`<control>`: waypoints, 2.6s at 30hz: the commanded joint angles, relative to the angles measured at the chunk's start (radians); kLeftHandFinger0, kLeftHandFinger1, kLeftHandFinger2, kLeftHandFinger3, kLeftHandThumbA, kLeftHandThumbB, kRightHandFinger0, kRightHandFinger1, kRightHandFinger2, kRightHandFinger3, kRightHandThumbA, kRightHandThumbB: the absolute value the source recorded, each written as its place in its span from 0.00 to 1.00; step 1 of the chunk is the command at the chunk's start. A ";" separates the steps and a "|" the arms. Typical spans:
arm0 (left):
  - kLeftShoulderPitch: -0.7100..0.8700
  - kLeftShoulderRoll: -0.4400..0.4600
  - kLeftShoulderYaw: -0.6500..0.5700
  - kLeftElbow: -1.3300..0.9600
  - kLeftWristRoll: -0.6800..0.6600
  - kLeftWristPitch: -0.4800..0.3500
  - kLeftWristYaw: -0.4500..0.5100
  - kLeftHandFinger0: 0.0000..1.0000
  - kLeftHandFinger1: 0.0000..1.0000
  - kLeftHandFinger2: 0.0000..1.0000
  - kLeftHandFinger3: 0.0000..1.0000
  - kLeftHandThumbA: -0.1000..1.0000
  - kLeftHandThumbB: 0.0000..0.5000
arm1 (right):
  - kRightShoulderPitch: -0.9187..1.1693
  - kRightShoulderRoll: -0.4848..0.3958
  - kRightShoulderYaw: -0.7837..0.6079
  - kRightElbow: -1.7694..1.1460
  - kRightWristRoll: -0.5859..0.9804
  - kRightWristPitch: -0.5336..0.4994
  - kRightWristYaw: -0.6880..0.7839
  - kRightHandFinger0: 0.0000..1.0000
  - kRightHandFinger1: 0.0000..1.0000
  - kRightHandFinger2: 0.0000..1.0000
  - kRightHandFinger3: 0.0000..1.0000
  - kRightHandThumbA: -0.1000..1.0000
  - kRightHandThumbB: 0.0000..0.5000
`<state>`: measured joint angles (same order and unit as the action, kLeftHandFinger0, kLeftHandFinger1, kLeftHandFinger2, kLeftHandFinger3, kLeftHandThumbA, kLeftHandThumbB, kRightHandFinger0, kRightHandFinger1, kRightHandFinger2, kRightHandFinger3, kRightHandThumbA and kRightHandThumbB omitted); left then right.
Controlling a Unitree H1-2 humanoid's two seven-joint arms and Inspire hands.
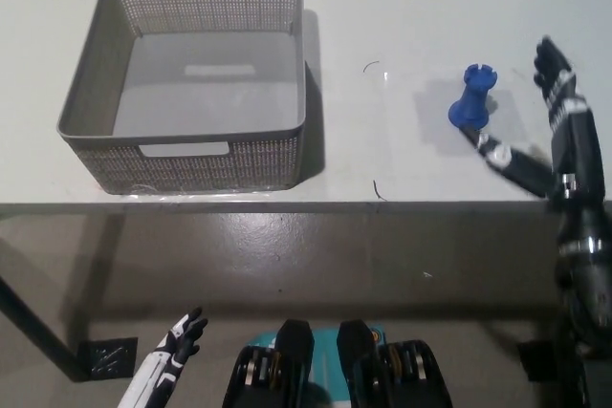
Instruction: Use the right hand to pick up a chess pieces and put it into a container on the left hand side
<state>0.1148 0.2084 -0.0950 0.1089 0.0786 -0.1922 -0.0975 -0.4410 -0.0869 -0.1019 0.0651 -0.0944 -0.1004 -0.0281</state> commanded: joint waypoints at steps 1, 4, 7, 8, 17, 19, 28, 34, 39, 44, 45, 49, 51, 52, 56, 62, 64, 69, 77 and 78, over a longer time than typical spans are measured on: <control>0.004 0.007 0.003 -0.008 0.016 -0.039 0.000 1.00 1.00 1.00 1.00 1.00 0.75 | -0.148 -0.023 -0.030 0.130 0.049 0.036 -0.017 1.00 1.00 1.00 1.00 0.92 0.48; -0.003 0.007 0.003 -0.004 0.019 -0.040 0.001 1.00 1.00 1.00 1.00 1.00 0.75 | -0.216 -0.035 -0.039 0.224 0.041 0.022 -0.029 1.00 1.00 1.00 1.00 0.94 0.49; -0.013 0.009 0.004 -0.001 0.020 -0.034 -0.002 1.00 1.00 1.00 1.00 1.00 0.74 | -0.305 -0.053 -0.039 0.372 0.018 -0.020 -0.058 1.00 1.00 1.00 1.00 0.94 0.49; -0.013 0.010 0.004 -0.004 0.020 -0.029 -0.004 1.00 1.00 1.00 1.00 1.00 0.74 | -0.323 -0.058 -0.038 0.406 0.014 -0.025 -0.065 1.00 1.00 1.00 1.00 0.95 0.53; -0.021 0.010 0.000 -0.007 0.009 -0.020 -0.018 1.00 1.00 1.00 1.00 1.00 0.69 | -0.510 -0.098 -0.038 0.807 0.045 -0.089 -0.072 1.00 1.00 1.00 1.00 0.90 0.70; -0.023 0.012 0.000 -0.009 0.009 -0.018 -0.019 1.00 1.00 1.00 1.00 1.00 0.71 | -0.535 -0.103 -0.034 0.863 0.043 -0.090 -0.074 1.00 1.00 1.00 1.00 0.91 0.70; -0.024 0.013 0.006 -0.021 0.007 -0.006 -0.021 1.00 1.00 1.00 1.00 1.00 0.72 | -0.619 -0.119 0.020 1.108 0.003 -0.103 -0.115 1.00 1.00 1.00 1.00 0.88 0.69; -0.034 0.017 0.007 -0.023 0.008 0.002 -0.027 1.00 1.00 1.00 1.00 1.00 0.71 | -0.633 -0.119 0.068 1.217 -0.024 -0.138 -0.157 1.00 1.00 1.00 1.00 0.85 0.71; -0.035 0.014 0.006 -0.009 0.004 -0.012 -0.029 1.00 1.00 1.00 1.00 1.00 0.69 | -0.619 -0.109 0.120 1.258 -0.045 -0.141 -0.190 1.00 1.00 1.00 1.00 0.83 0.71; -0.032 0.015 0.006 -0.019 0.004 -0.004 -0.032 1.00 1.00 1.00 1.00 1.00 0.67 | -0.609 -0.101 0.137 1.287 -0.034 -0.119 -0.186 1.00 1.00 1.00 1.00 0.83 0.71; -0.034 0.014 0.006 -0.021 0.004 -0.001 -0.031 1.00 1.00 1.00 1.00 1.00 0.68 | -0.609 -0.101 0.140 1.290 -0.034 -0.120 -0.188 1.00 1.00 1.00 1.00 0.83 0.71; -0.044 0.014 0.007 -0.006 0.001 -0.015 -0.033 1.00 1.00 1.00 1.00 1.00 0.68 | -0.611 -0.099 0.145 1.303 -0.032 -0.129 -0.196 1.00 1.00 1.00 1.00 0.84 0.74; -0.045 0.013 0.006 -0.008 0.000 -0.010 -0.034 1.00 1.00 1.00 1.00 1.00 0.70 | -0.612 -0.096 0.141 1.308 -0.024 -0.138 -0.205 1.00 1.00 1.00 1.00 0.81 0.74; -0.048 0.012 0.006 -0.003 -0.001 -0.015 -0.034 1.00 1.00 1.00 1.00 1.00 0.71 | -0.613 -0.093 0.138 1.307 -0.023 -0.146 -0.224 1.00 1.00 1.00 1.00 0.77 0.73; -0.054 0.013 0.005 -0.005 -0.004 -0.009 -0.038 1.00 1.00 1.00 1.00 1.00 0.69 | -0.617 -0.084 0.118 1.307 -0.014 -0.187 -0.309 0.45 0.55 0.65 0.72 0.52 0.65; -0.062 0.016 0.003 -0.007 -0.002 -0.004 -0.042 1.00 1.00 1.00 1.00 1.00 0.67 | -0.628 -0.073 0.073 1.304 0.016 -0.220 -0.396 0.00 0.14 0.48 0.36 0.00 0.25; -0.065 0.018 0.005 -0.004 -0.003 -0.002 -0.044 1.00 1.00 1.00 1.00 1.00 0.67 | -0.629 -0.071 0.064 1.300 0.017 -0.228 -0.400 0.00 0.16 0.51 0.43 0.00 0.24; -0.072 0.020 0.007 -0.012 0.000 0.014 -0.050 1.00 1.00 1.00 1.00 1.00 0.67 | -0.639 -0.073 0.040 1.295 0.032 -0.228 -0.411 0.00 0.17 0.53 0.46 0.00 0.23; -0.084 0.020 0.011 0.006 -0.005 -0.010 -0.049 1.00 1.00 1.00 1.00 1.00 0.64 | -0.654 -0.074 0.041 1.279 0.028 -0.287 -0.415 0.00 0.13 0.48 0.43 0.00 0.23; -0.084 0.021 0.011 0.003 -0.002 -0.007 -0.048 1.00 1.00 1.00 1.00 1.00 0.63 | -0.660 -0.073 0.037 1.276 0.034 -0.286 -0.407 0.00 0.12 0.48 0.44 0.00 0.24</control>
<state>0.0481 0.2130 -0.0948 0.1215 0.0907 -0.1753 -0.1317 -1.0099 -0.1539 -0.0535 1.3715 -0.0795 -0.2863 -0.4133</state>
